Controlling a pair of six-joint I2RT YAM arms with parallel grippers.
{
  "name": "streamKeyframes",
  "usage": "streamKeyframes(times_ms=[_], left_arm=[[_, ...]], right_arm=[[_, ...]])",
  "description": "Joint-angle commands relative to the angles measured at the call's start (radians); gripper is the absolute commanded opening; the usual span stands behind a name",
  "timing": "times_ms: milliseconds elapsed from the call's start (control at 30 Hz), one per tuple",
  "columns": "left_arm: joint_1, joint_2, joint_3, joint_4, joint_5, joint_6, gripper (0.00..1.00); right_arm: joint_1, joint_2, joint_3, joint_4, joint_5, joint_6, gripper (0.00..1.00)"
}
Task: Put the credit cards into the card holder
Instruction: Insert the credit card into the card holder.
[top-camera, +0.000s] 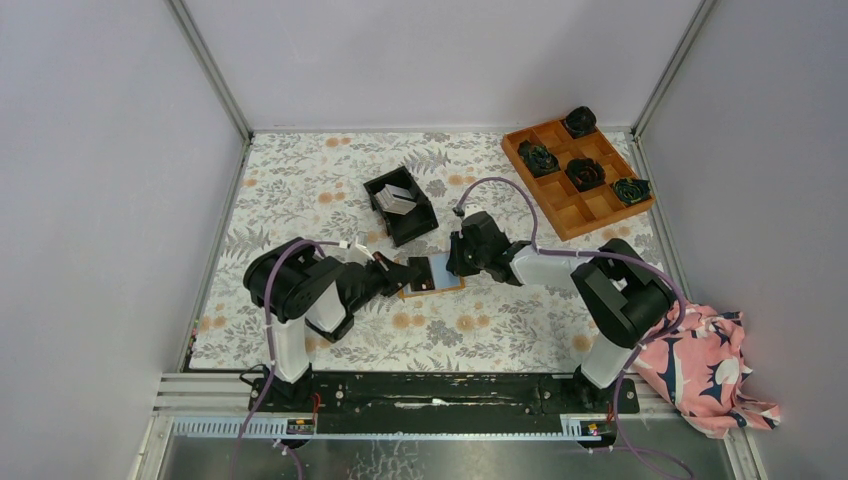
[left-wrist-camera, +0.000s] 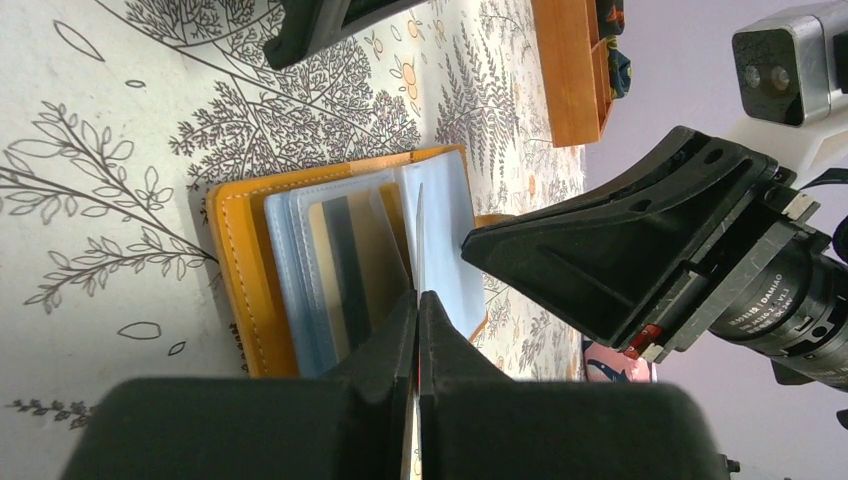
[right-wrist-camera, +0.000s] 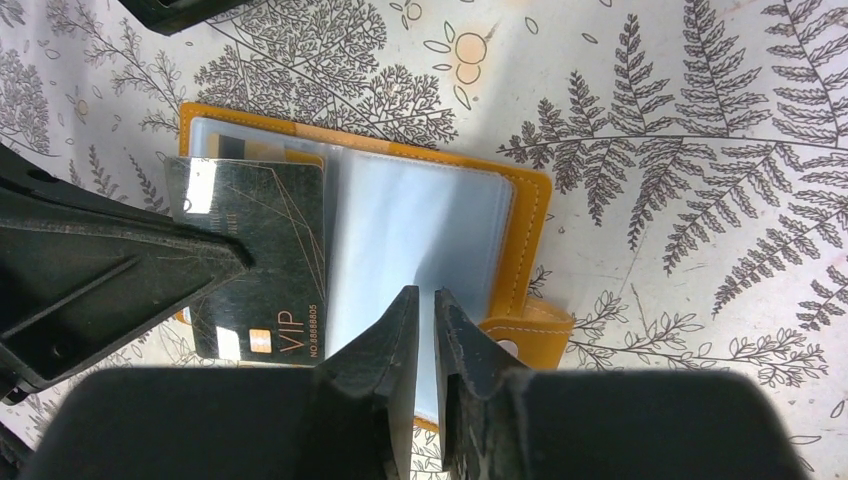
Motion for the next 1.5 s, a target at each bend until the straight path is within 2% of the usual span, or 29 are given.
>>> streamKeyframes(times_ms=[0, 533, 967, 1467], left_arm=[[-0.014, 0.032, 0.023, -0.001, -0.032, -0.020, 0.00], [-0.046, 0.045, 0.047, -0.026, -0.060, -0.116, 0.00], [-0.080, -0.030, 0.055, -0.224, -0.167, -0.160, 0.00], [-0.108, -0.010, 0.091, -0.276, -0.207, -0.187, 0.00]], right_arm=[[-0.003, 0.010, 0.026, 0.004, 0.031, 0.005, 0.17], [-0.003, 0.030, 0.020, 0.000, 0.025, 0.014, 0.17], [-0.003, 0.028, 0.009, 0.000, 0.022, 0.019, 0.17], [-0.003, 0.035, 0.001, 0.003, 0.019, 0.024, 0.17]])
